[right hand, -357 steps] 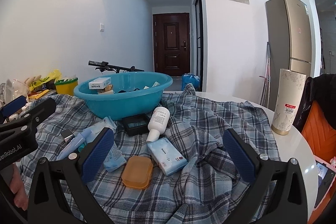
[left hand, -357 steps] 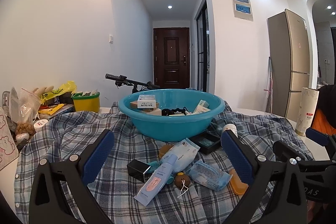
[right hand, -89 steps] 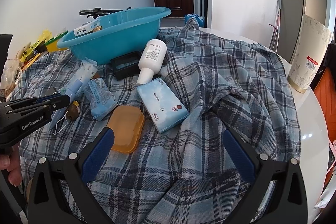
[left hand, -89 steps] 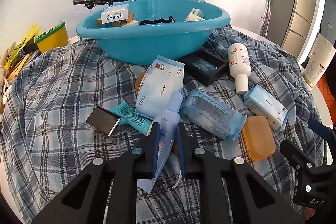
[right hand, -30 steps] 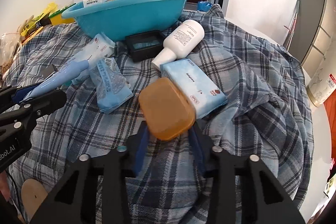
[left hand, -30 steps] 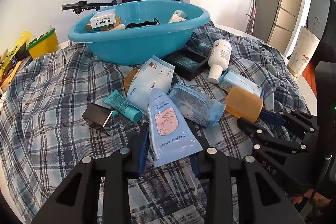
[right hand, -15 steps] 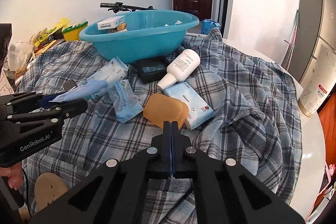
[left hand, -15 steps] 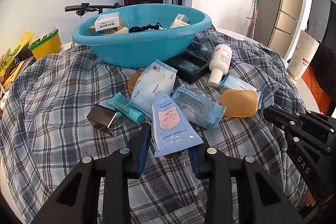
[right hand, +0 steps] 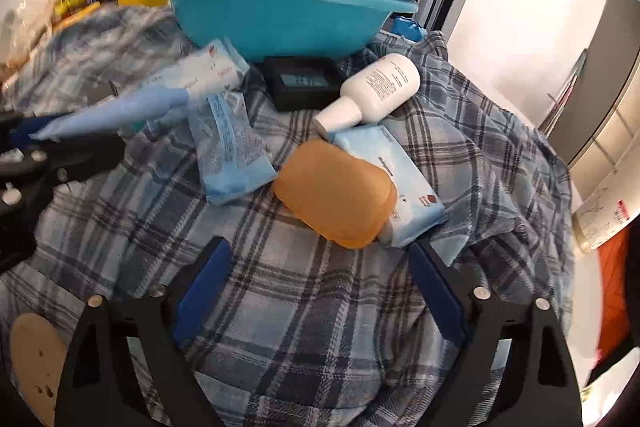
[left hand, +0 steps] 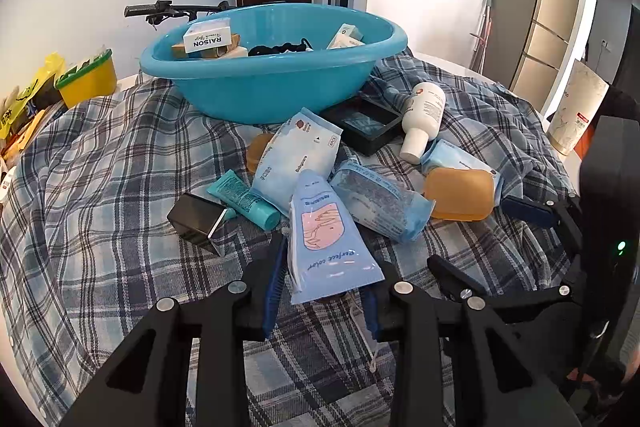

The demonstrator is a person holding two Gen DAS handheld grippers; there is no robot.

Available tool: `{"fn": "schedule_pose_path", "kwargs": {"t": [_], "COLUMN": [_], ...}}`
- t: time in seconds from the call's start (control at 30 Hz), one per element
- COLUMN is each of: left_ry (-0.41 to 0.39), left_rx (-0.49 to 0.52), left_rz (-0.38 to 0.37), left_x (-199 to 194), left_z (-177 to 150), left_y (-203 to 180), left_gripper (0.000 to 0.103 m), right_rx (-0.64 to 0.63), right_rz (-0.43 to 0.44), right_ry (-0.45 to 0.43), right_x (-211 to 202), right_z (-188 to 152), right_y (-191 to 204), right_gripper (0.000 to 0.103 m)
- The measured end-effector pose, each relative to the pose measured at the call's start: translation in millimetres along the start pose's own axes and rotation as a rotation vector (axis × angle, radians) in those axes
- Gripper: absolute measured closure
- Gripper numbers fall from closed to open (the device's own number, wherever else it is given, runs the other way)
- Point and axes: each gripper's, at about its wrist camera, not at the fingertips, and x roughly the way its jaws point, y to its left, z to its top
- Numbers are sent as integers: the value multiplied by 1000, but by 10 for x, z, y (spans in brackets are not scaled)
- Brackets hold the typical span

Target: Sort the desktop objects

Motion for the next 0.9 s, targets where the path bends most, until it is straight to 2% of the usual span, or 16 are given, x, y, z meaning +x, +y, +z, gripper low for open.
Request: {"fn": "schedule_pose_path", "kwargs": {"t": [0.03, 0.07, 0.1, 0.13, 0.17, 0.3, 0.47, 0.67, 0.9], "left_ry": [1, 2, 4, 4, 3, 2, 6, 7, 10], "left_rx": [0, 0, 0, 0, -1, -3, -6, -4, -1], "left_rz": [0, 0, -1, -1, -1, 0, 3, 2, 1], "left_x": [2, 1, 3, 1, -2, 3, 7, 0, 2], "left_z": [-1, -2, -5, -5, -5, -2, 2, 4, -7], "left_y": [9, 9, 15, 20, 19, 33, 52, 53, 74], "left_gripper": [67, 67, 67, 67, 67, 67, 67, 67, 67], "right_rx": [21, 43, 55, 57, 59, 94, 111, 58, 13], "right_rz": [33, 67, 68, 40, 23, 21, 9, -47, -57], "right_ry": [10, 13, 10, 6, 6, -6, -49, -90, -116], "right_x": [17, 19, 17, 14, 16, 22, -137, -388, -496], "right_z": [-6, -15, -16, -17, -24, -60, -86, -151, -174], "right_y": [-37, -84, -109, -119, -124, -199, -253, -75, 128], "right_gripper": [28, 43, 62, 70, 77, 93, 99, 100, 100]}}
